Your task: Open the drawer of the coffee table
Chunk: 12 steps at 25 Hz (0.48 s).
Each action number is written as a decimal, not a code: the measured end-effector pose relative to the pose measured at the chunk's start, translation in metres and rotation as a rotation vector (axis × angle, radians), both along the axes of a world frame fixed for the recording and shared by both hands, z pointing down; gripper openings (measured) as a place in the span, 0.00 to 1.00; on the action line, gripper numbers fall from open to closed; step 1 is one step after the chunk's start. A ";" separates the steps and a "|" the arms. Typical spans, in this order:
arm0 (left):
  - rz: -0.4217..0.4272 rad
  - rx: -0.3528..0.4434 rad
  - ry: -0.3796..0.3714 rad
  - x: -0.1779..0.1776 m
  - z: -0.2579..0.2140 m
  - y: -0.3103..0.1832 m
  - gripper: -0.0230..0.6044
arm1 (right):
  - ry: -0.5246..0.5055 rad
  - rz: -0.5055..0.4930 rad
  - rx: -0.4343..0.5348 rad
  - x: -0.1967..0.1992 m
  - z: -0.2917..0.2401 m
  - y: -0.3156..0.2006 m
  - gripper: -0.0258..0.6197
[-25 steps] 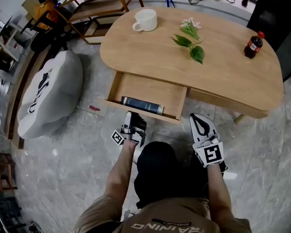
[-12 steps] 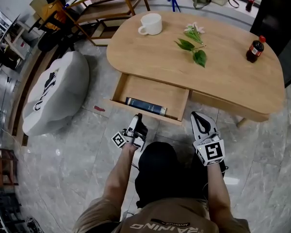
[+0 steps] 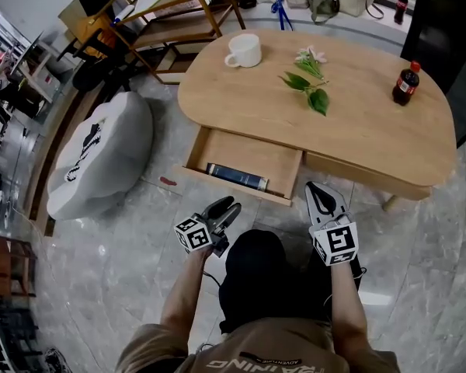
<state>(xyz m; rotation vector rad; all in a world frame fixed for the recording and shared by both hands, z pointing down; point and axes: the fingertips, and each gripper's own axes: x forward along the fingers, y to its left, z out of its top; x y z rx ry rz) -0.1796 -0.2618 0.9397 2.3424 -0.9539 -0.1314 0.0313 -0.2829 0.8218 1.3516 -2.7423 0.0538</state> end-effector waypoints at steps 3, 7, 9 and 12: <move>0.039 0.117 -0.220 0.014 -0.030 0.007 0.30 | 0.009 -0.014 0.006 -0.002 -0.006 0.000 0.05; 0.022 0.302 -0.472 0.030 -0.085 0.012 0.20 | 0.036 -0.049 0.050 -0.006 -0.023 0.003 0.05; 0.003 0.343 -0.543 0.038 -0.108 0.008 0.13 | 0.039 -0.053 0.054 -0.007 -0.032 0.001 0.05; -0.056 0.361 -0.585 0.045 -0.135 -0.007 0.05 | 0.031 -0.041 0.063 -0.006 -0.044 -0.004 0.05</move>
